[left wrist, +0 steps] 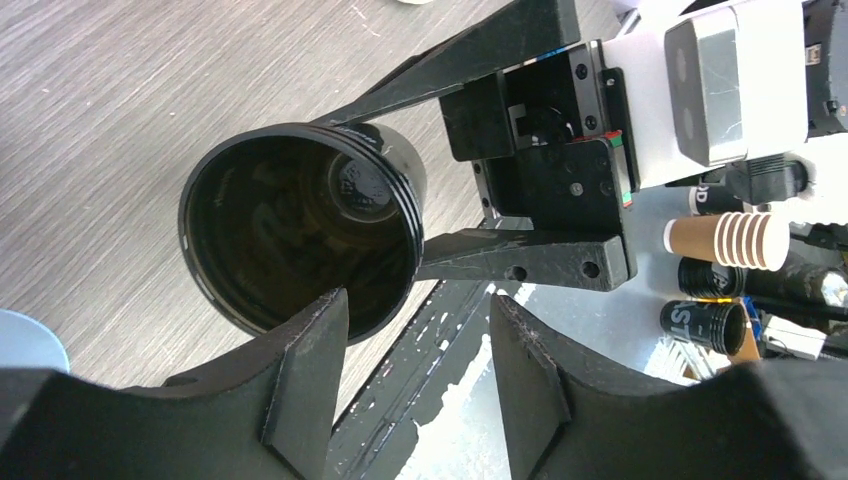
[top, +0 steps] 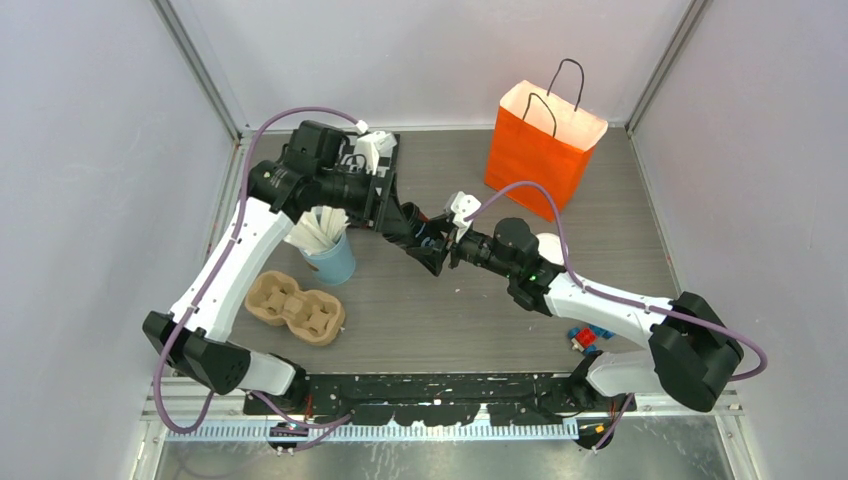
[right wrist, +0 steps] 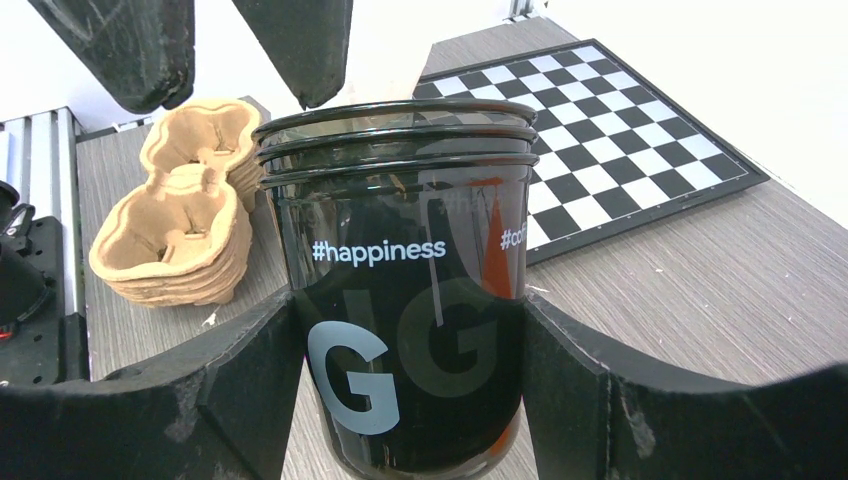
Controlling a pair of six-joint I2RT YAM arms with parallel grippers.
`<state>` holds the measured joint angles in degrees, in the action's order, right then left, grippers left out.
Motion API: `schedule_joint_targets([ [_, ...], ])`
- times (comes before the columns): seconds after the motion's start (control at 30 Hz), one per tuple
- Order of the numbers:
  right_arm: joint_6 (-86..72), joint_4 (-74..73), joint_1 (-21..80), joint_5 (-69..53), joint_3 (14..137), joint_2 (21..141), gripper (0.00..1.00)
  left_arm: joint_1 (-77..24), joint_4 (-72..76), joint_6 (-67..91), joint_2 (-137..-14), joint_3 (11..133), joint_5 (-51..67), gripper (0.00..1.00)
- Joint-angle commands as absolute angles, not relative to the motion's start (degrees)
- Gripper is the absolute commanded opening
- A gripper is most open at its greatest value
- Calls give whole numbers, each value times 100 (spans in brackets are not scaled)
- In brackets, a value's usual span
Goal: Pack the takeout coffee
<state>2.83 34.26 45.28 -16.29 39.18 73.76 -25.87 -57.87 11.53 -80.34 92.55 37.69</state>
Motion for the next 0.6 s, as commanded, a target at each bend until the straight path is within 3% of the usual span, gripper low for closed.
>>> schedule_joint_targets([
  [0.0,234,3772,4560,-1723,3929,7219,68,-2602,-5541,1151,-8132,9345,4208,54],
  [0.1,237,3765,4562,-1723,3950,7257,68,-2602,-5506,1125,-8189,9267,4152,42],
  [0.17,244,3750,4557,-1730,3966,7280,68,-2602,-5518,1129,-8231,9260,4156,40],
  [0.3,276,3688,4562,-1715,4009,7291,68,-2602,-5476,1144,-8222,9274,4216,29],
  [0.57,323,3609,4561,-1693,4086,7332,68,-2602,-5291,1176,-8152,9164,4401,0],
])
